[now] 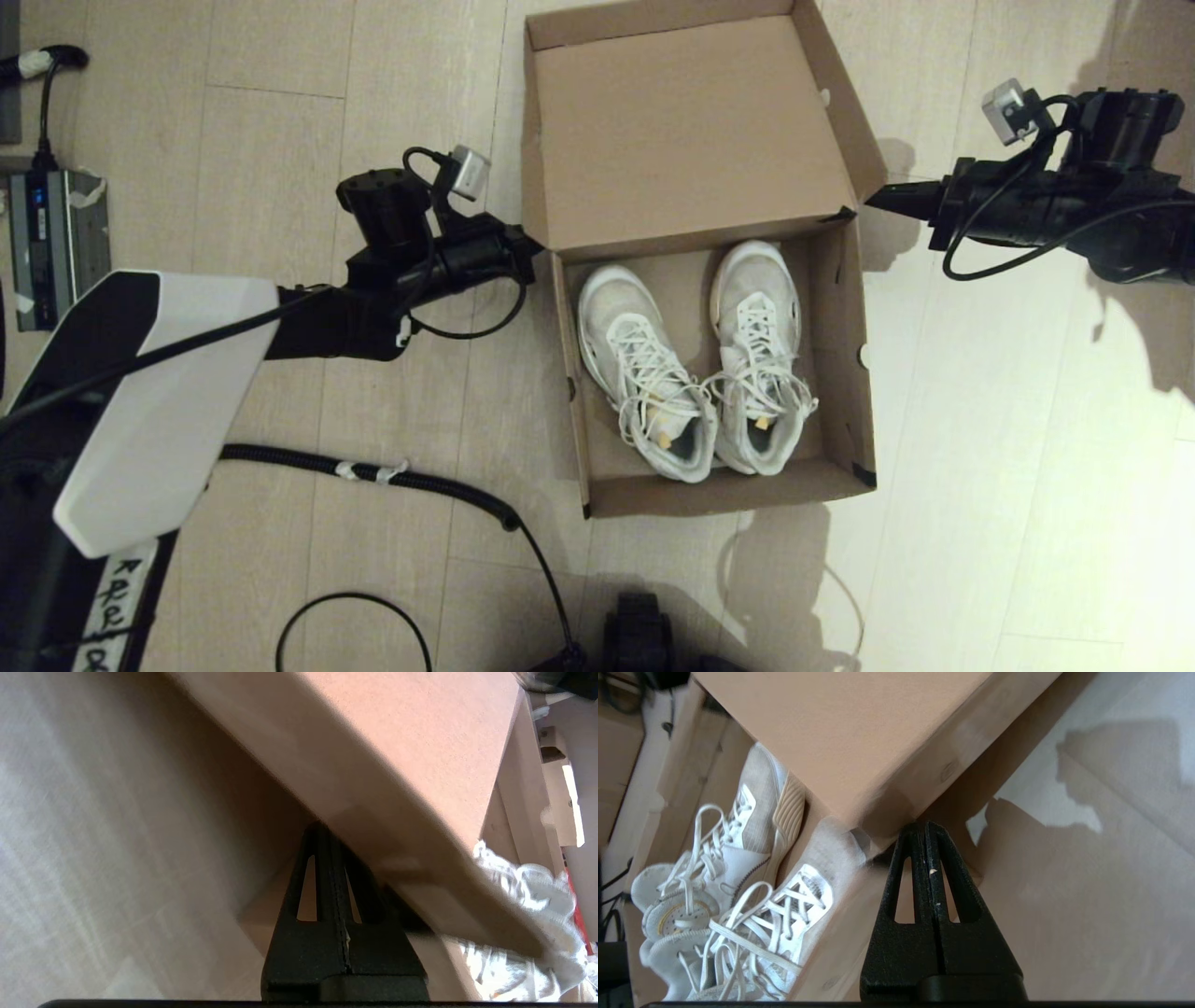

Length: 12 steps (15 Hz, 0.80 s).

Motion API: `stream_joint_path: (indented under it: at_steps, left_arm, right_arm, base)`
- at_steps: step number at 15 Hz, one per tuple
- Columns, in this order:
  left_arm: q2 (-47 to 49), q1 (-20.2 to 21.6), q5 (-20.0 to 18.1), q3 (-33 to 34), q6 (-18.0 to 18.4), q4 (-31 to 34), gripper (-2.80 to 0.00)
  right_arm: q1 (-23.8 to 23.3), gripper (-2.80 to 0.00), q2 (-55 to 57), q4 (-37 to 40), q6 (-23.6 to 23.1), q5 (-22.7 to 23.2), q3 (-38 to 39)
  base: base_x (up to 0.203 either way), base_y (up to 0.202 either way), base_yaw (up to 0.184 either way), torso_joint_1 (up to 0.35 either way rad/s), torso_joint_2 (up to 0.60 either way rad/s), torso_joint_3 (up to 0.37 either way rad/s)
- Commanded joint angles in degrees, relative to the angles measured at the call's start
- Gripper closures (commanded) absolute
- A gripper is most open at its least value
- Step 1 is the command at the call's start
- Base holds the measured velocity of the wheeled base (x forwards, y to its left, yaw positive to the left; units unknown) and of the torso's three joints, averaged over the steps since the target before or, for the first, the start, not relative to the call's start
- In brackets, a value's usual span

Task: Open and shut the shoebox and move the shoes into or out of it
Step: Close the shoe box

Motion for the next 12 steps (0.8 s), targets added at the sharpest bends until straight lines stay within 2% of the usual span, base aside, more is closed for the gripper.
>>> stream_joint_path:
  at_steps: [1, 6, 12]
  left_arm:
    - [0.42, 0.01, -0.34, -0.07, -0.06, -0.25, 0.00]
    - [0.44, -0.52, -0.18, -0.16, 0.00, -0.60, 0.00]
    - [0.35, -0.52, -0.09, -0.16, 0.00, -0.86, 0.00]
  right_arm:
    - [0.20, 0.00, 1.73, 0.15, -0.12, 0.43, -1.61]
    - [0.27, 0.00, 0.97, -0.52, -0.55, -0.02, 1.58]
    - [0.34, 0.00, 2.21, -2.06, -0.58, 0.45, 0.52]
  base:
    - [0.000, 0.000, 0.000, 0.000, 0.00, 0.000]
    - [0.000, 0.000, 0.000, 0.000, 0.00, 0.000]
    - [0.000, 0.000, 0.000, 0.000, 0.00, 0.000]
